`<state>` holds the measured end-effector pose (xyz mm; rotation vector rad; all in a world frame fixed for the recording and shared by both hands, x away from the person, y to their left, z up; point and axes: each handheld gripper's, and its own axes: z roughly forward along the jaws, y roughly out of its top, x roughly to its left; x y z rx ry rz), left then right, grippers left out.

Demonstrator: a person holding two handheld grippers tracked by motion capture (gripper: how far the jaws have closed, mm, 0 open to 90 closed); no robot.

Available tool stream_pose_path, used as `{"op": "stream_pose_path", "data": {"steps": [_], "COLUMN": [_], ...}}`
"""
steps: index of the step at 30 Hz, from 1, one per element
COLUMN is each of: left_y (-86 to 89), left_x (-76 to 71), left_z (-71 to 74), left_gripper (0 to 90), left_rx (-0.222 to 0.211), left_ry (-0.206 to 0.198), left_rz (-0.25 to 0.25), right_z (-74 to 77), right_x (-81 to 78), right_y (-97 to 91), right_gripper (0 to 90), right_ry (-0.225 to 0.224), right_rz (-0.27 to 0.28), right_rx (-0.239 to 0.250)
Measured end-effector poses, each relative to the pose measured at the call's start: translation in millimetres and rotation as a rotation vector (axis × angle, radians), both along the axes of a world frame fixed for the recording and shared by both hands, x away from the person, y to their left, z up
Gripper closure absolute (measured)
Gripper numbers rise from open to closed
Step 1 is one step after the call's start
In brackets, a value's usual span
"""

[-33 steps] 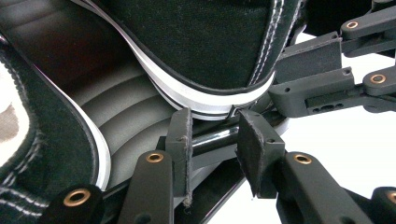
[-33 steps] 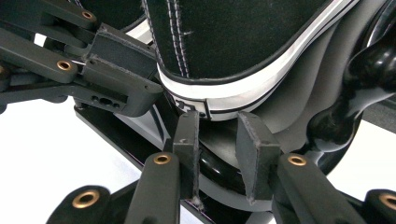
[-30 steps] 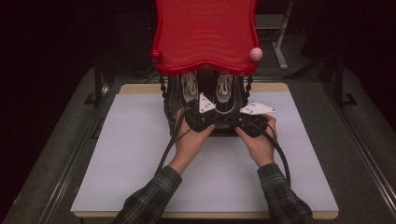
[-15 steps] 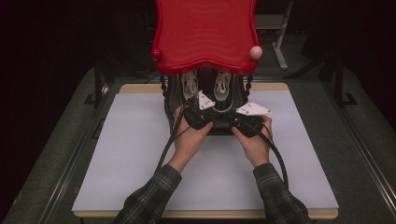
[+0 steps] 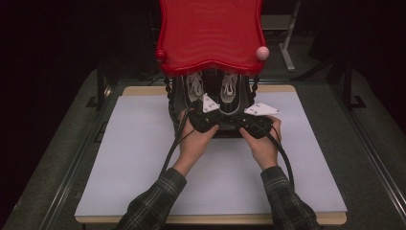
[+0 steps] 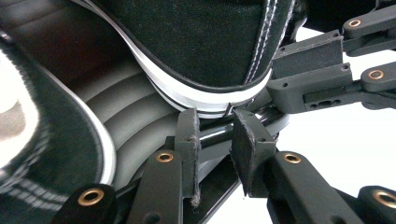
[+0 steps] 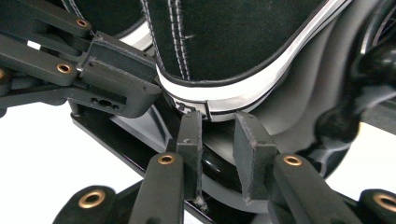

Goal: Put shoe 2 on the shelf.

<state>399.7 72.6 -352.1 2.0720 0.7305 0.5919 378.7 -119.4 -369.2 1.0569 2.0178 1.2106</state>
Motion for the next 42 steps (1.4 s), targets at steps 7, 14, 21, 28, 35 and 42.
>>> {"op": "stream_pose_path", "data": {"steps": [7, 14, 21, 28, 35, 42], "left_y": [-5.7, 7.2, 31.9, 65.4, 99.3, 144.0], "left_x": [4.5, -4.0, -20.7, -40.7, -57.6, -82.8], "left_z": [-6.0, -6.2, -3.5, -11.5, -25.0, -40.9], "left_gripper": [74.3, 69.2, 58.8, 44.6, 34.6, 29.6], "left_rx": [-0.007, 0.009, 0.045, 0.052, 0.086, 0.12], "left_ry": [0.023, 0.02, 0.052, 0.133, 0.194, 0.231], "left_rz": [-0.026, -0.027, -0.049, -0.072, -0.06, -0.01], "right_z": [3.7, 11.9, 9.4, -9.6, -26.8, -41.6], "right_x": [0.0, -7.0, -22.0, -38.9, -53.2, -69.8], "right_y": [-9.4, -23.1, -36.7, -48.9, -69.6, -90.5], "right_gripper": [75.3, 71.1, 62.3, 43.7, 34.3, 28.5], "right_ry": [0.013, -0.004, 0.023, 0.104, 0.156, 0.212], "right_rz": [-0.025, -0.013, 0.021, 0.051, 0.043, 0.019], "right_rx": [-0.027, 0.024, 0.009, -0.001, -0.007, -0.017]}}
